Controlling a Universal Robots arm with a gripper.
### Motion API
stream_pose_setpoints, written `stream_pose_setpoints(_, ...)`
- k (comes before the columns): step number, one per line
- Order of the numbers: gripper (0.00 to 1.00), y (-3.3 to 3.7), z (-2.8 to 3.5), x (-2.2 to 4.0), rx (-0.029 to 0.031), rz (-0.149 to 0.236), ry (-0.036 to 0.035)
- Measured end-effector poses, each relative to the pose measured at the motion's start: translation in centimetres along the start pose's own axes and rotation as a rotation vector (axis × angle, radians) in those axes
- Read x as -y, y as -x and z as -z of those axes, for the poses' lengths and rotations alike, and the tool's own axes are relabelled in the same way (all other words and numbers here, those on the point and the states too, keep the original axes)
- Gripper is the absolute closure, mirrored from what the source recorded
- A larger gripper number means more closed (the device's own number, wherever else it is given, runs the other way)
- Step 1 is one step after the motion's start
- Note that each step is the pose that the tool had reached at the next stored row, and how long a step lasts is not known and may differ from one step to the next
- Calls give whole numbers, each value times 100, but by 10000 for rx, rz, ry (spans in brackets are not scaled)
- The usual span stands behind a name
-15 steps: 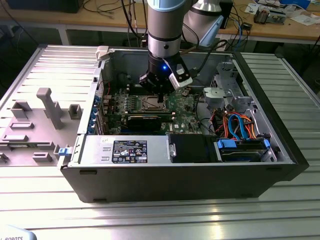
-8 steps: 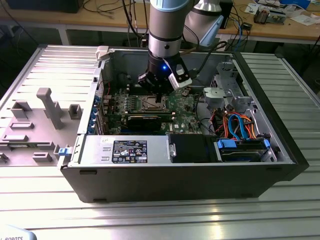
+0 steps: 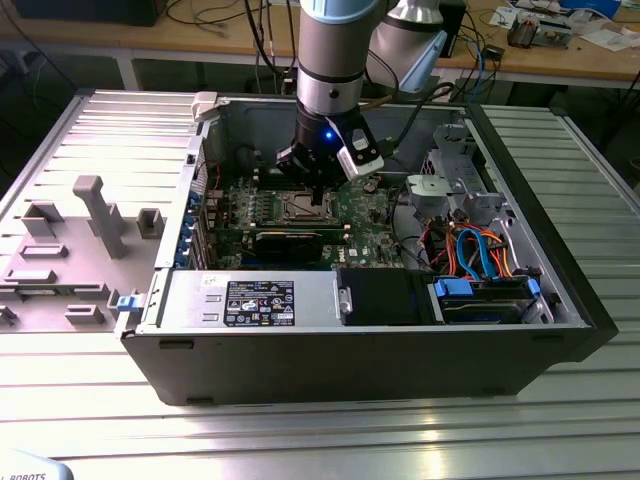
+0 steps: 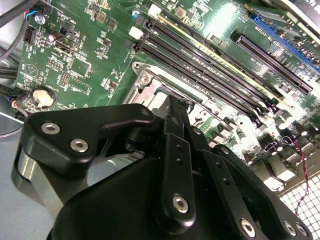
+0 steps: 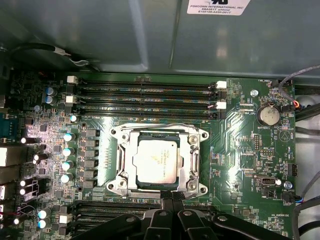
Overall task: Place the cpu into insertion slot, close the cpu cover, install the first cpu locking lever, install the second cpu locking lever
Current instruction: 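Install the second cpu locking lever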
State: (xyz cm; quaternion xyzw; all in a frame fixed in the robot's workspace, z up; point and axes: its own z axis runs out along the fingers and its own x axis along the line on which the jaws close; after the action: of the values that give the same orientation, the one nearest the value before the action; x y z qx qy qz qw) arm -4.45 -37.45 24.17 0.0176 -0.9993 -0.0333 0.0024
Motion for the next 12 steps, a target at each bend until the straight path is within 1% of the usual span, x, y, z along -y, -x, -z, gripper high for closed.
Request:
stream_pose_setpoints(3,89,0,0,0,-1,0,-1)
stream_pose_setpoints(4,89,0,0,0,-8,0,-1)
stream_pose_setpoints(5,89,2,0,0,-28,1,1)
stream_pose_setpoints(6,89,13,1,1,-309,-20,13)
stream_pose_setpoints(7,89,21,1,6,-487,-31,23)
stream_pose_setpoints(8,89,23,3,18,-592,-39,55)
stream_pose_setpoints(10,89,23,4,51,-675,-42,122)
stream_pose_setpoints(11,89,23,5,66,-703,-41,180)
stream_pose_setpoints(12,89,22,6,89,-746,-40,278)
